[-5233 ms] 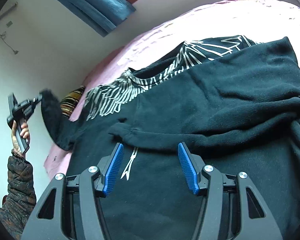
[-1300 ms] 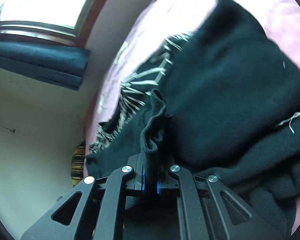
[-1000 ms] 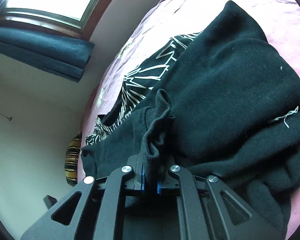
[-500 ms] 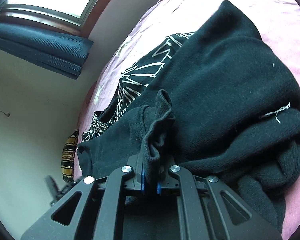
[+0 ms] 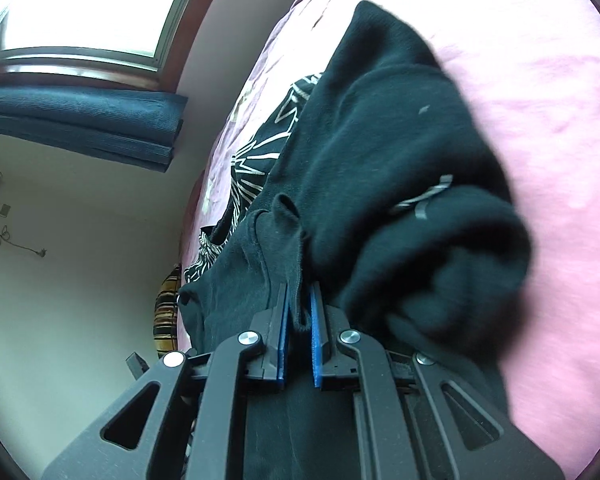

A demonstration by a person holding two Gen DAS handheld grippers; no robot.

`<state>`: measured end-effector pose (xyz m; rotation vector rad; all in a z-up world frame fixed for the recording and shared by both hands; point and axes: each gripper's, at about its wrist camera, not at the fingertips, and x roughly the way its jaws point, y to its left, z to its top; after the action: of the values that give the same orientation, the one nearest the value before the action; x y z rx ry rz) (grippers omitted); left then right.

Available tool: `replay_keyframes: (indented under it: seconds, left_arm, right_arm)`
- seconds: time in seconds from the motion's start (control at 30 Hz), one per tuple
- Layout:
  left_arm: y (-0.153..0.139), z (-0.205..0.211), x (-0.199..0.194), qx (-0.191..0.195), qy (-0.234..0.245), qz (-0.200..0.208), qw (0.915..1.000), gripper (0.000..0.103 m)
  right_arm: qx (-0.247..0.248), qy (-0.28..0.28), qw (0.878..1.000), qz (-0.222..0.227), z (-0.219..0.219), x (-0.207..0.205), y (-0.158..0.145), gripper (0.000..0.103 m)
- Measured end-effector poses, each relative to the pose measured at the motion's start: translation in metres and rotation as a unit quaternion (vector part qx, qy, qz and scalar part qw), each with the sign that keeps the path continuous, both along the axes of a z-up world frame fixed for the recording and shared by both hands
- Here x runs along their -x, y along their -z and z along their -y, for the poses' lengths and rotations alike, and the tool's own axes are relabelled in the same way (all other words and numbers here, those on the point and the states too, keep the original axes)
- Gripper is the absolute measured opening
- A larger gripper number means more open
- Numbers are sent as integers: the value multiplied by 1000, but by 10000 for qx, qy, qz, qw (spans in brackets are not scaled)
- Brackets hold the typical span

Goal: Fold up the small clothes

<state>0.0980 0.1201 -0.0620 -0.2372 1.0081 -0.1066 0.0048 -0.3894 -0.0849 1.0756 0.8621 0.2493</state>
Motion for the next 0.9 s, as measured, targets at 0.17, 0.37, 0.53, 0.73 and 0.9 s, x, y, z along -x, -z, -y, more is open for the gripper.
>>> replay_keyframes:
  seconds: [0.17, 0.37, 0.53, 0.73, 0.9]
  left_arm:
    - [1, -8, 0, 241, 56, -18, 9997, 81]
    - [-13, -13, 14, 444, 17, 74, 9990, 81]
    - [-34, -13, 29, 607, 225, 496, 9967, 81]
    - [-24, -8, 6, 358, 149, 361, 9986, 81]
    - [-2, -11, 0, 298, 93, -42, 9995, 81]
  right_arm:
    - [147, 292, 9995, -7, 23, 25, -11, 7]
    - [862, 340, 9953, 274, 20, 37, -56, 14]
    - [1121, -573, 9882, 870, -28, -4, -98, 14]
    - [1237, -2214, 9550, 1536, -156, -97, -131, 14]
    - [1369, -3303, 9225, 1458, -270, -174, -126, 14]
